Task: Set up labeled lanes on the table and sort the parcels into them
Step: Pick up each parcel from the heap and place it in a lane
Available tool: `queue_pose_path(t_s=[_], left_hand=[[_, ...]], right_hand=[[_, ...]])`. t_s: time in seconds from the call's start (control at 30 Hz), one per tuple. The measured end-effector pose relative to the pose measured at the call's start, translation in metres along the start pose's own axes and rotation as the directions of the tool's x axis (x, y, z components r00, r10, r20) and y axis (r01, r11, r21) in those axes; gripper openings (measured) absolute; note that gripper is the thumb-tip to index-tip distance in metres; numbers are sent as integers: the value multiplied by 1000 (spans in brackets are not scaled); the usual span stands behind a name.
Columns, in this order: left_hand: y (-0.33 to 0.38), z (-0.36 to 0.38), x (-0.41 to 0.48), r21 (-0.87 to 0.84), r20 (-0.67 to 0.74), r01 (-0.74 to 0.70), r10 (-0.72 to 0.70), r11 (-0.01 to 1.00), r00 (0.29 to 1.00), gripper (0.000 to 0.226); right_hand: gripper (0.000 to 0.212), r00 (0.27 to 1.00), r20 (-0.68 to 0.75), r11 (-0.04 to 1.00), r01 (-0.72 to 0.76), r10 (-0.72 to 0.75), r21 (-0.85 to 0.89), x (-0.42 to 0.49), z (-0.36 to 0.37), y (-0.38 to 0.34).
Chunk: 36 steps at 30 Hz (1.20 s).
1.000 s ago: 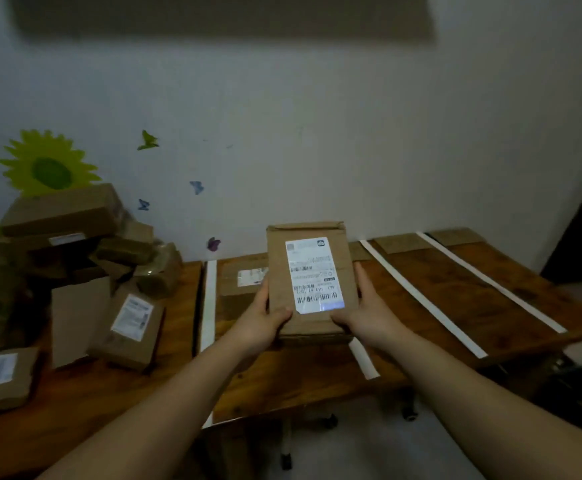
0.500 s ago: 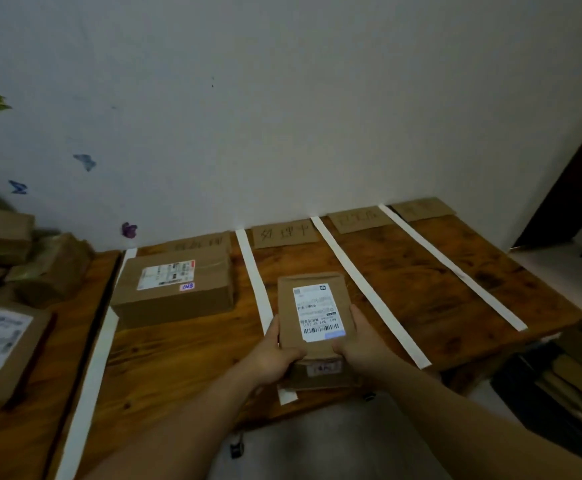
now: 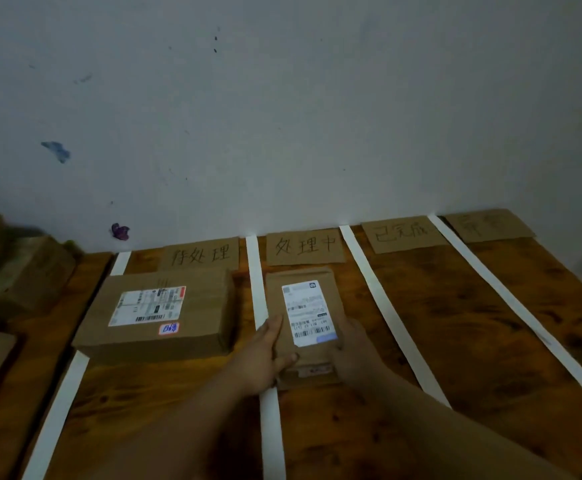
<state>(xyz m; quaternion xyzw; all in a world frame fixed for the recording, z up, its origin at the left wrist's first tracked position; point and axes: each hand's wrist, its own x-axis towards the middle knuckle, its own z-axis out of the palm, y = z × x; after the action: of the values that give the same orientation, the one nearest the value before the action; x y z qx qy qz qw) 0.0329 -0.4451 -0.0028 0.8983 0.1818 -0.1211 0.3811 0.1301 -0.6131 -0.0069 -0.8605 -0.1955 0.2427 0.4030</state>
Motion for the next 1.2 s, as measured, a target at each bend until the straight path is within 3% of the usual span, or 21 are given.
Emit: queue_pose_path(t_s=[0.17,0.23,0.3,0.37,0.47,0.6,0.73,0.87,1.03,1.2], left_hand=[[2,-24,31,417,-20,73,-72,906,997,86],[4,-29,32,484,7,90,-107,870,994,89],[5,-42,28,437,-32,130,-129,890,991,89],[3,-63,22,374,-123,192,-157,907,980,86],[-17,-108,-7,331,-262,330,-250,884,932,78],[-72,-167,-84,211,-380,526,-426,824,821,80],[-134,-206,-178,73,-514,622,-505,779,693,72],[-194,-242,-264,-59,-496,678,-611,733,617,79],[-256,-274,-337,-116,-479,679,-640,725,601,84],[-306,-284,-360,-207,-455,636,-649,743,610,81]], right_hand=[[65,999,41,989,-29,35,-142,41,-5,-12],[78,993,71,960,-69,91,-270,53,-15,-20],[88,996,75,921,-19,52,-389,66,-25,-40],[82,996,81,902,71,-40,-427,77,-32,-66],[73,963,216,865,241,-159,-441,88,-23,-117],[83,886,364,810,428,-288,-401,79,27,-193],[82,808,450,755,553,-381,-352,49,96,-262],[84,762,491,736,604,-422,-305,11,174,-316],[89,763,528,781,565,-373,-264,-32,270,-359],[64,714,589,771,596,-380,-225,-56,335,-371]])
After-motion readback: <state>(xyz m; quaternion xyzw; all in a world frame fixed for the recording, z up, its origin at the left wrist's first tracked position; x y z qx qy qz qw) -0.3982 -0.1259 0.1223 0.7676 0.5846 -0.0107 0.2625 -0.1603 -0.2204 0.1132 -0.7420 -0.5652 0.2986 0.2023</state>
